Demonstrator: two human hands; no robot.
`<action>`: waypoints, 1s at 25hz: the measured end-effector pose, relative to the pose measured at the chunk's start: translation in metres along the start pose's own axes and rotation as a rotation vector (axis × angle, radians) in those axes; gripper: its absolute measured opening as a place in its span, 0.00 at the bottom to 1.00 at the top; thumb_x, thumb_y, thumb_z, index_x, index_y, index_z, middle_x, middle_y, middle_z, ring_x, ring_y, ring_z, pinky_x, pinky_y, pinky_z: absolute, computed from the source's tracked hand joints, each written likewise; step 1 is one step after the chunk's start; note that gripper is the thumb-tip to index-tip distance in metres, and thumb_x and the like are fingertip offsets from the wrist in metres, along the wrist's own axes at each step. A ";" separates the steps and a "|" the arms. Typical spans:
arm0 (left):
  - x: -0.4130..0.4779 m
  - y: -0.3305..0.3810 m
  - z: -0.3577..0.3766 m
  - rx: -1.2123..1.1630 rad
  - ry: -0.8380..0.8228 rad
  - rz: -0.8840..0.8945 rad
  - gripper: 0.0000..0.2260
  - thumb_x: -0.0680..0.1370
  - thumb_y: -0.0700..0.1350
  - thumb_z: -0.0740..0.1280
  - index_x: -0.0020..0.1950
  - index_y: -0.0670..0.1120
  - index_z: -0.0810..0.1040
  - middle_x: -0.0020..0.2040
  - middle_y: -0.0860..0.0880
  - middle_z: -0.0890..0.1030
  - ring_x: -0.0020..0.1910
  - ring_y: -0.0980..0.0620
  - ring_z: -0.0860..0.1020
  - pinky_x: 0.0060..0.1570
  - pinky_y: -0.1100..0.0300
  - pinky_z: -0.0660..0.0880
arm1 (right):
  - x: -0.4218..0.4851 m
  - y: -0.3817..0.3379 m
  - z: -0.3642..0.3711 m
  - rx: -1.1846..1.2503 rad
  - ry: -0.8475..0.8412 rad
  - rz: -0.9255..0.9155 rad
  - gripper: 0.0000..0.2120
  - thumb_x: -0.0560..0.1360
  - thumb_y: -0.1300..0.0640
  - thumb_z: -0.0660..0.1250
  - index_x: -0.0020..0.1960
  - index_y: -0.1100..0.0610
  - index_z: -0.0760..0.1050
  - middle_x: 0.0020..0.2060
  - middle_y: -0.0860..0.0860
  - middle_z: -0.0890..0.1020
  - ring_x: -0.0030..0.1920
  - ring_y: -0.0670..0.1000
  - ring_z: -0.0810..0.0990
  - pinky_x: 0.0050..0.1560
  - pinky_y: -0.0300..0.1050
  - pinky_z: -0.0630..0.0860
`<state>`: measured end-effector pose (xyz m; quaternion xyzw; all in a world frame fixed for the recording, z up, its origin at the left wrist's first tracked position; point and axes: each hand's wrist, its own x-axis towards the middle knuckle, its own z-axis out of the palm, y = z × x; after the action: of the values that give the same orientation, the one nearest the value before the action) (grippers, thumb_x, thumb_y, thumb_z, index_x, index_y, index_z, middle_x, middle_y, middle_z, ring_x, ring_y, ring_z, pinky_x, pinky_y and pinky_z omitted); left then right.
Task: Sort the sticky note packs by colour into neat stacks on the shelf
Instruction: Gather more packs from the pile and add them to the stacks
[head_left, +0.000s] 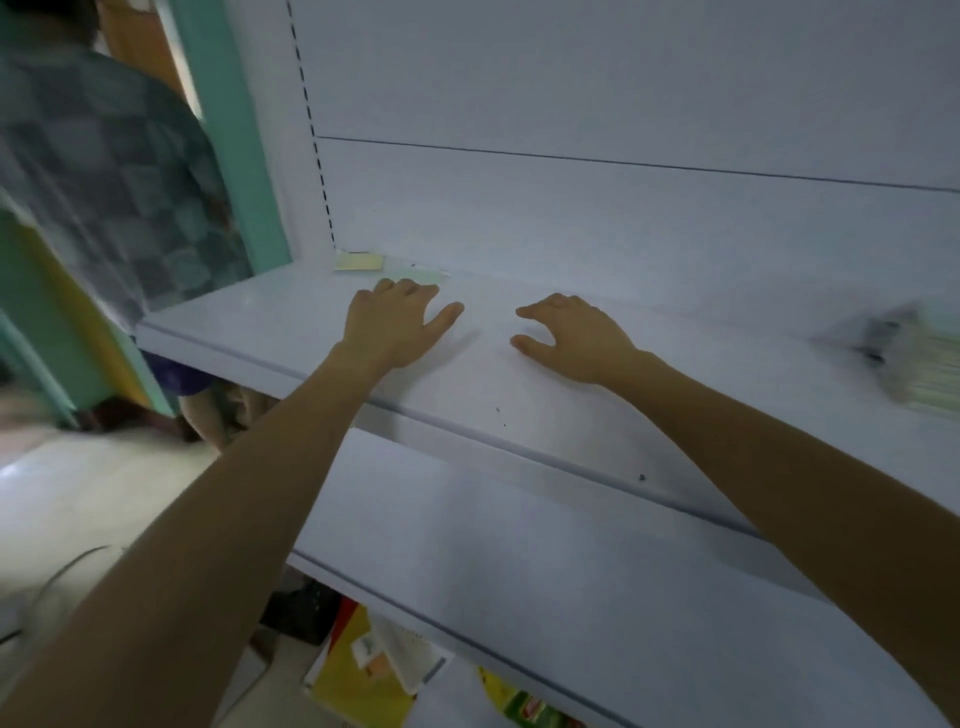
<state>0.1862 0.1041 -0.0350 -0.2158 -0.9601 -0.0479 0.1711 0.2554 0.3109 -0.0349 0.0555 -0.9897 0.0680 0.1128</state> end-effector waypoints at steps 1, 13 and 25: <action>0.005 -0.015 0.004 0.003 -0.002 -0.023 0.25 0.78 0.60 0.51 0.68 0.48 0.69 0.68 0.44 0.72 0.67 0.42 0.69 0.63 0.47 0.66 | 0.018 -0.009 0.007 0.015 -0.008 -0.016 0.24 0.76 0.42 0.56 0.70 0.50 0.64 0.69 0.52 0.68 0.69 0.55 0.66 0.68 0.51 0.62; 0.105 -0.149 0.048 0.068 -0.025 -0.087 0.21 0.80 0.55 0.52 0.67 0.46 0.70 0.66 0.43 0.73 0.64 0.41 0.71 0.60 0.47 0.69 | 0.201 -0.046 0.070 0.092 -0.033 -0.037 0.22 0.77 0.45 0.56 0.69 0.50 0.63 0.67 0.54 0.68 0.67 0.56 0.64 0.64 0.50 0.65; 0.174 -0.191 0.087 -0.098 -0.266 -0.021 0.21 0.80 0.55 0.50 0.71 0.50 0.63 0.70 0.40 0.65 0.68 0.38 0.65 0.66 0.46 0.63 | 0.208 -0.069 0.076 0.259 -0.071 0.237 0.14 0.78 0.50 0.56 0.47 0.58 0.75 0.52 0.59 0.78 0.54 0.59 0.75 0.49 0.46 0.65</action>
<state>-0.0710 0.0156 -0.0595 -0.2181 -0.9731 -0.0676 0.0310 0.0460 0.2125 -0.0521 -0.0450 -0.9757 0.2056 0.0608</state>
